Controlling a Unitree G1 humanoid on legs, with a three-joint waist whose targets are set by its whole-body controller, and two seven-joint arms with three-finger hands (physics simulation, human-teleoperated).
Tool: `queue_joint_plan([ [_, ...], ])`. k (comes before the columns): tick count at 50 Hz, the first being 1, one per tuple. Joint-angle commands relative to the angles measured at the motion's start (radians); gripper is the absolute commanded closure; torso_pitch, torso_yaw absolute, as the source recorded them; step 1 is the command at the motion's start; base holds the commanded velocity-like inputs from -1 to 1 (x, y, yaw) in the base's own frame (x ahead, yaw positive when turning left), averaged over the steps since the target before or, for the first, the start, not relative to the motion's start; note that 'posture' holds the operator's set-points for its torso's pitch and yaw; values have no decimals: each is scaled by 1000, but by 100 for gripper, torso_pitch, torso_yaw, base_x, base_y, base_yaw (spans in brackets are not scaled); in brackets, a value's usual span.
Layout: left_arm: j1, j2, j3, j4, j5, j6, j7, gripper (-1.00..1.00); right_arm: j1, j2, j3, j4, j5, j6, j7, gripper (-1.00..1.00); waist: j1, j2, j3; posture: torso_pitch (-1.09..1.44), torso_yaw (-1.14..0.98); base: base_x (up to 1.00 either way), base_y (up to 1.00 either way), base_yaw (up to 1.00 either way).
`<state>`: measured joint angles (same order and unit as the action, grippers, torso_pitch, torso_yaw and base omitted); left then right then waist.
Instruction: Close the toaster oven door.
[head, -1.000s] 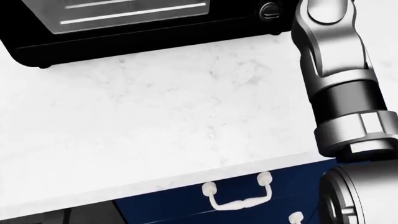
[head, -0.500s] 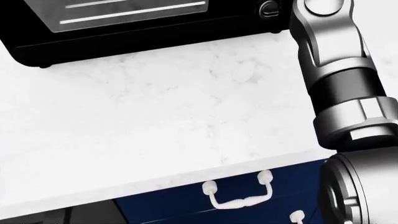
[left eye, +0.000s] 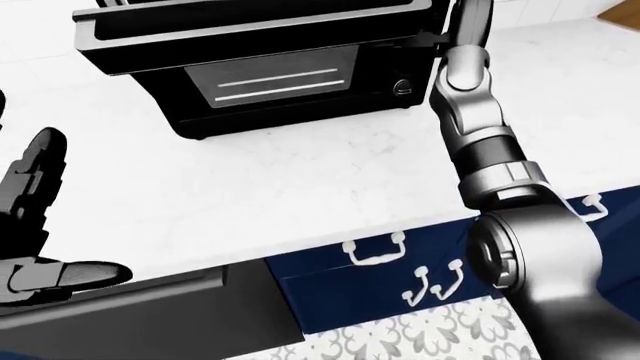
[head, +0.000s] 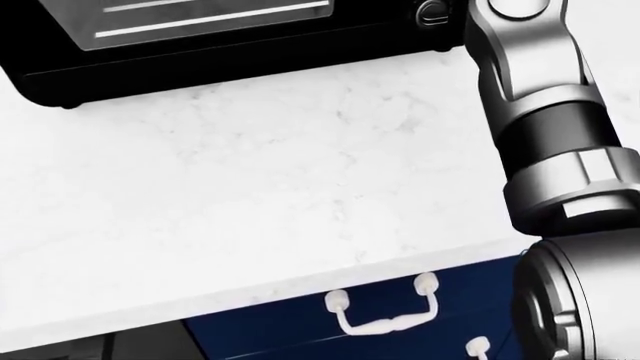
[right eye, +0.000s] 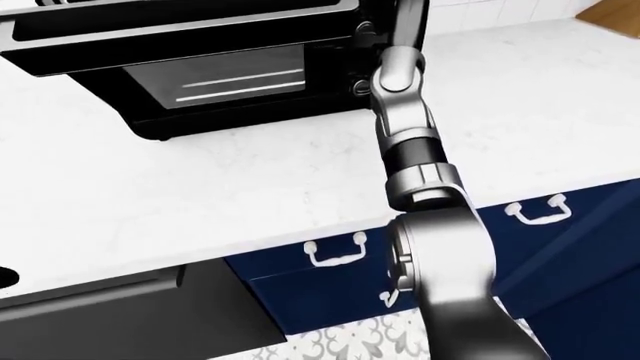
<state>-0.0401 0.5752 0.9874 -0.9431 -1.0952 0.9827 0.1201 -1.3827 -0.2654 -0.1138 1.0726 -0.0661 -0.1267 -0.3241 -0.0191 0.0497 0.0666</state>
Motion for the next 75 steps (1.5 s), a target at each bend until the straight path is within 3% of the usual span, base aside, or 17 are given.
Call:
queue_joint_plan([
  [1, -6, 19, 10, -22, -36, -29, 26, -100, -43, -15, -4, -33, -8, -20, -15, -100, 0, 3, -22, 0, 0, 0, 0, 0],
  [8, 20, 19, -9, -91, -150, -40, 107, -100, -53, -17, -5, -31, -6, -17, -17, -100, 1, 3, -22, 0, 0, 0, 0, 0],
  [17, -19, 132, -94, -104, -338, -107, 314, -100, -46, -17, -6, -29, -4, -24, -19, -100, 2, 5, -22, 0, 0, 0, 0, 0],
  [34, -101, 156, -250, -104, -397, -108, 396, -100, -67, -20, -6, -26, -4, -16, -21, -100, 4, 9, -23, 0, 0, 0, 0, 0],
  [48, -211, 101, -410, -57, -270, -55, 351, -100, -66, -25, -7, -29, -3, -17, -23, -100, 6, 7, -27, 0, 0, 0, 0, 0],
  [59, -303, 105, -441, 53, -164, -27, 268, -100, -56, -22, -4, -29, -10, -19, -29, -100, 5, 4, -30, 0, 0, 0, 0, 0],
  [67, -346, 120, -450, 88, -150, -11, 232, -100, -61, -28, -6, -27, -17, -18, -34, -100, 4, 5, -31, 0, 0, 0, 0, 0],
  [75, -341, 78, -501, 78, -107, 17, 171, -100, -62, -32, -8, -23, -17, -21, -36, -100, 6, 3, -32, 0, 0, 0, 0, 0],
])
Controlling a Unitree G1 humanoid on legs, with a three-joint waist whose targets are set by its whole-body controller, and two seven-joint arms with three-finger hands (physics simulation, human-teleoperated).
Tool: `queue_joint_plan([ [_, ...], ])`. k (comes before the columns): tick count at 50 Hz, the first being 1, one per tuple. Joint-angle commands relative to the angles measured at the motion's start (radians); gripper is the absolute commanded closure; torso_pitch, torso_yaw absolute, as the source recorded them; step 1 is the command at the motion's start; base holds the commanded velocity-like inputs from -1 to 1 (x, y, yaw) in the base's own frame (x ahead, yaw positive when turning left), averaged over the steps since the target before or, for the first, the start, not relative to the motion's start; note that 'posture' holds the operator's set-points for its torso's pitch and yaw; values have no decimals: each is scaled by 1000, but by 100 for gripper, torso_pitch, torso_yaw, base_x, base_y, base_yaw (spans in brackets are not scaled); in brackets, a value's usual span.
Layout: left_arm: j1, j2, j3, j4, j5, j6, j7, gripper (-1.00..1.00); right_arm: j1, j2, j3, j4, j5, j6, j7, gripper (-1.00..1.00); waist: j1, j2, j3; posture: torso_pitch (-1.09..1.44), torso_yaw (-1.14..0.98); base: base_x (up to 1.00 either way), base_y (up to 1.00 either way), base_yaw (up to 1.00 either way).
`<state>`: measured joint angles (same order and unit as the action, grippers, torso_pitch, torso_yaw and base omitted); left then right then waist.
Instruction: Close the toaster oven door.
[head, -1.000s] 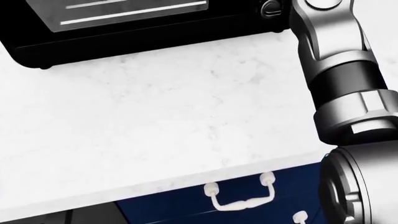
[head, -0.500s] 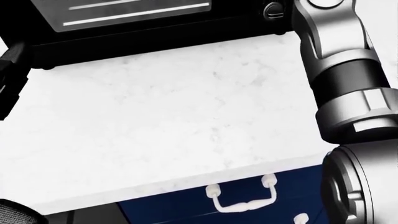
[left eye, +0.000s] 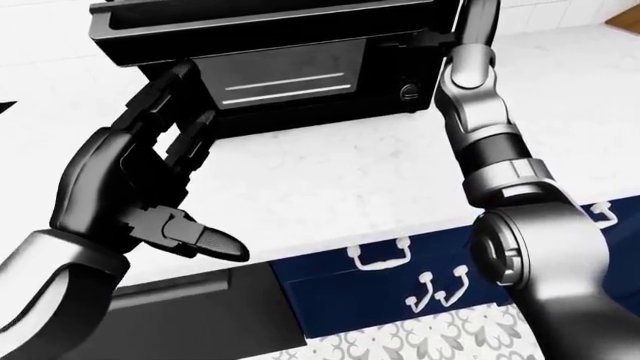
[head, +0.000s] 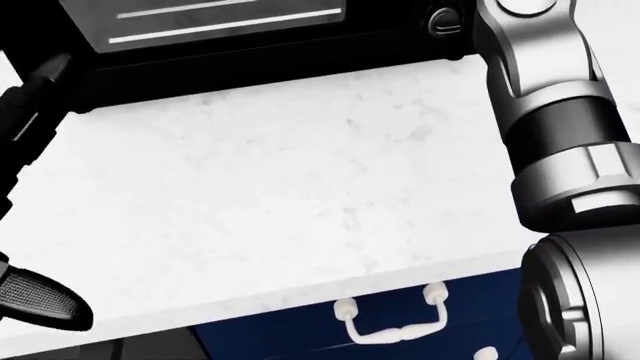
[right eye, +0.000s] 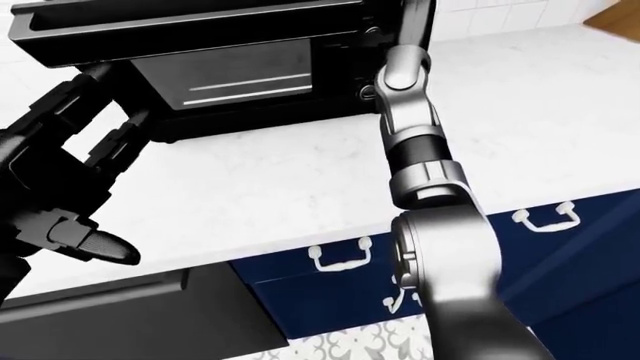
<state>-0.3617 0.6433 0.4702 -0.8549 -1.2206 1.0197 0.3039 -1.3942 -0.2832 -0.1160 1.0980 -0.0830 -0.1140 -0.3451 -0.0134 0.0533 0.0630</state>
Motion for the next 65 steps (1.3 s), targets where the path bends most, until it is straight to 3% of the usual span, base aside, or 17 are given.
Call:
queue_joint_plan([
  [1, -21, 6, 15, -11, 24, -17, -17, -100, -51, -15, -6, -47, 0, -34, -15, -100, 0, -1, -29, 0, 0, 0, 0, 0],
  [19, -127, -67, -96, -7, 105, 43, -26, -100, -54, -21, -7, -43, -1, -37, -18, -100, 2, -10, -32, 0, 0, 0, 0, 0],
  [32, -168, -166, -203, 21, 336, 69, -162, -100, -58, -22, -8, -45, 0, -32, -18, -100, 5, -20, -35, 0, 0, 0, 0, 0],
  [52, -231, -269, -272, 137, 659, 51, -392, -100, -57, -25, -8, -42, -1, -34, -20, -100, 9, -38, -39, 0, 0, 0, 0, 0],
  [65, -288, -298, -293, 196, 761, 59, -485, -100, -58, -25, -7, -38, -7, -40, -26, -100, 10, -44, -40, 0, 0, 0, 0, 0],
])
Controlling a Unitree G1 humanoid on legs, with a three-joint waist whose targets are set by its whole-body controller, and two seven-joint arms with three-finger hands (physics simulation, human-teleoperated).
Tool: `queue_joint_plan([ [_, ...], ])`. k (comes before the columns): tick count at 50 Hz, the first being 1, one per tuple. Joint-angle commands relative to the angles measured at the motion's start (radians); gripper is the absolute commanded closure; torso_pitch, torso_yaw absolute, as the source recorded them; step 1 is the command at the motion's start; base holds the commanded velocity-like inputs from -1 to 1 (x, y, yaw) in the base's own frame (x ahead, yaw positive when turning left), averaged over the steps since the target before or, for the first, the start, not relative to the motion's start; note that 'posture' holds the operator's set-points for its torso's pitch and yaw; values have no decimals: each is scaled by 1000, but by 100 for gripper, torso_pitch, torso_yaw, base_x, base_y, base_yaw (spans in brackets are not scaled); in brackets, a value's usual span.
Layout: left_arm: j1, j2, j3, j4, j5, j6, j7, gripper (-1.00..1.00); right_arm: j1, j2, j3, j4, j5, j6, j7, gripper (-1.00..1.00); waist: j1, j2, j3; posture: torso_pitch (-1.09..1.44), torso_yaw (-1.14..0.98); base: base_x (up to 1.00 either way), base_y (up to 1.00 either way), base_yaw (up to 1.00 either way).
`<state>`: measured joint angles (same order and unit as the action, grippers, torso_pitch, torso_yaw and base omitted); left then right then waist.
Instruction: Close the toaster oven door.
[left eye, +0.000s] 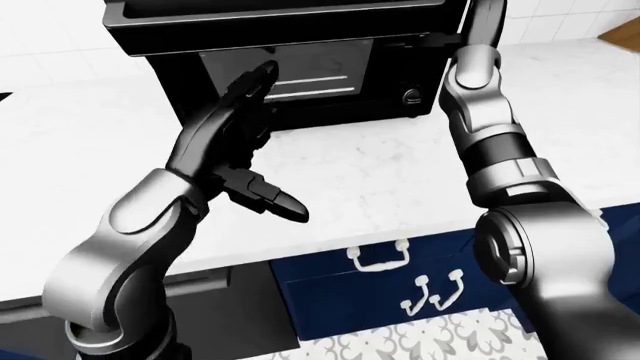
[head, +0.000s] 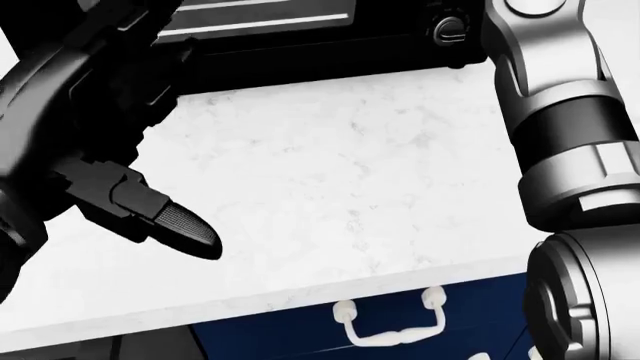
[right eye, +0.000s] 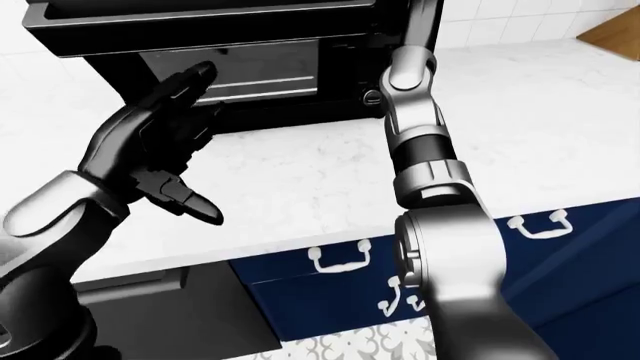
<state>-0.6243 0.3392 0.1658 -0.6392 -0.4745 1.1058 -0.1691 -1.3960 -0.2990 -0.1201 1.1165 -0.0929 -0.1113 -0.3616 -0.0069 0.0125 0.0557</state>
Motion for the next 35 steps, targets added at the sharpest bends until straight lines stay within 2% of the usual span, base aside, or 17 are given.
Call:
queue_joint_plan([
  [1, -29, 2, 10, -22, 20, -22, -18, -100, -56, -9, -3, -58, 3, -42, -10, -100, 4, -4, -33, 0, 0, 0, 0, 0],
  [10, -55, -7, -21, 22, 93, -36, -95, -100, -60, -14, -5, -59, 2, -39, -11, -100, 5, -8, -32, 0, 0, 0, 0, 0],
  [18, -105, -12, -24, 127, 171, -88, -150, -100, -52, -15, -6, -60, 3, -42, -15, -100, 7, -12, -33, 0, 0, 0, 0, 0],
  [35, -169, -24, -31, 263, 253, -162, -205, -100, -45, -15, -6, -68, 3, -38, -23, -100, 9, -17, -35, 0, 0, 0, 0, 0],
])
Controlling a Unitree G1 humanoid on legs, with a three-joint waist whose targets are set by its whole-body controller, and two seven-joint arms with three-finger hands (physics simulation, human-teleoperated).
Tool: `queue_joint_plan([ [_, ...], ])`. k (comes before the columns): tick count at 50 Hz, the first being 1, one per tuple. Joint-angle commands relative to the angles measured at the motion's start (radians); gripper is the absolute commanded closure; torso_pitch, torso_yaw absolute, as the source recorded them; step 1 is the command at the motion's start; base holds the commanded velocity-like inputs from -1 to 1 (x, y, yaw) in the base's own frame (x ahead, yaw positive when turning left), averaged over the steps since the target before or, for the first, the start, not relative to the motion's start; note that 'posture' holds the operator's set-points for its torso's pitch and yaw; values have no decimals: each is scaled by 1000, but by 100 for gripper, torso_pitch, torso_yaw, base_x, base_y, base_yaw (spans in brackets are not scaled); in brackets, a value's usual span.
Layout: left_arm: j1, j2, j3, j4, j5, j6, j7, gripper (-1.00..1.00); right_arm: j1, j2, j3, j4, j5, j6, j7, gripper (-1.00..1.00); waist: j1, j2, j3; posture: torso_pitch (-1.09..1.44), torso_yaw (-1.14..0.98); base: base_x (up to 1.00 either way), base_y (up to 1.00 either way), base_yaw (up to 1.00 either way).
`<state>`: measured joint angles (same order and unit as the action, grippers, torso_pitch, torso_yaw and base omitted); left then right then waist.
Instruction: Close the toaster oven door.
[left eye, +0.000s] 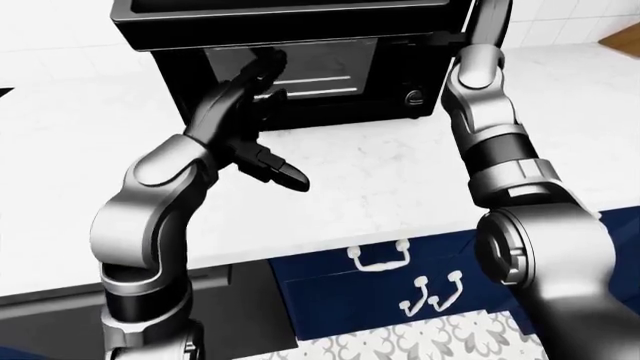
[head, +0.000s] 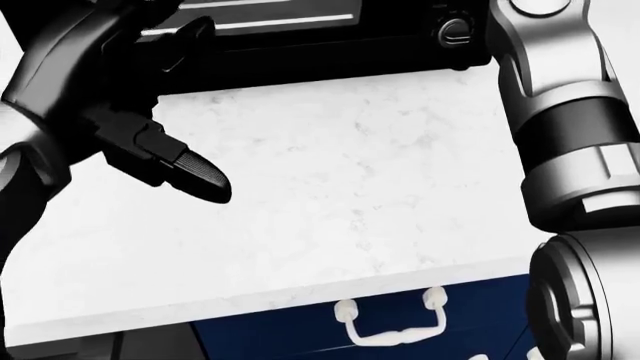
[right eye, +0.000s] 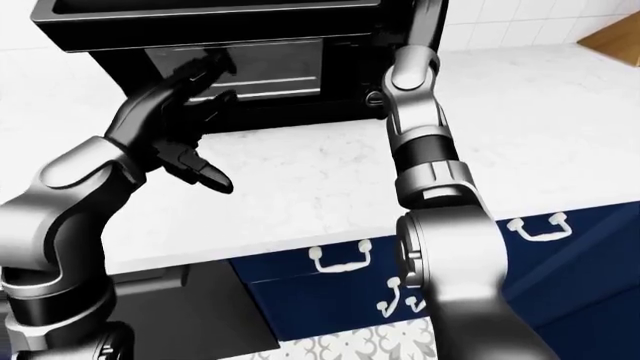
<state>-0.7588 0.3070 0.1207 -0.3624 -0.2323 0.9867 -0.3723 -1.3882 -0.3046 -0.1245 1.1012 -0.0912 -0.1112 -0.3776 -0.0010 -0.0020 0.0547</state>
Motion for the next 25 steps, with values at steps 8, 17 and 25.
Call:
queue_joint_plan([
  [8, -82, 11, 12, 48, 40, -68, -24, -100, -47, -16, 2, -46, -16, -39, -29, -100, 5, -5, -35, 0, 0, 0, 0, 0],
  [17, -115, 17, 14, 83, 57, -81, -40, -100, -47, -19, 8, -41, -41, -31, -43, -100, 7, -7, -34, 0, 0, 0, 0, 0],
  [25, -141, 21, 16, 112, 66, -90, -47, -100, -43, -21, 7, -44, -56, -27, -51, -100, 8, -8, -34, 0, 0, 0, 0, 0],
])
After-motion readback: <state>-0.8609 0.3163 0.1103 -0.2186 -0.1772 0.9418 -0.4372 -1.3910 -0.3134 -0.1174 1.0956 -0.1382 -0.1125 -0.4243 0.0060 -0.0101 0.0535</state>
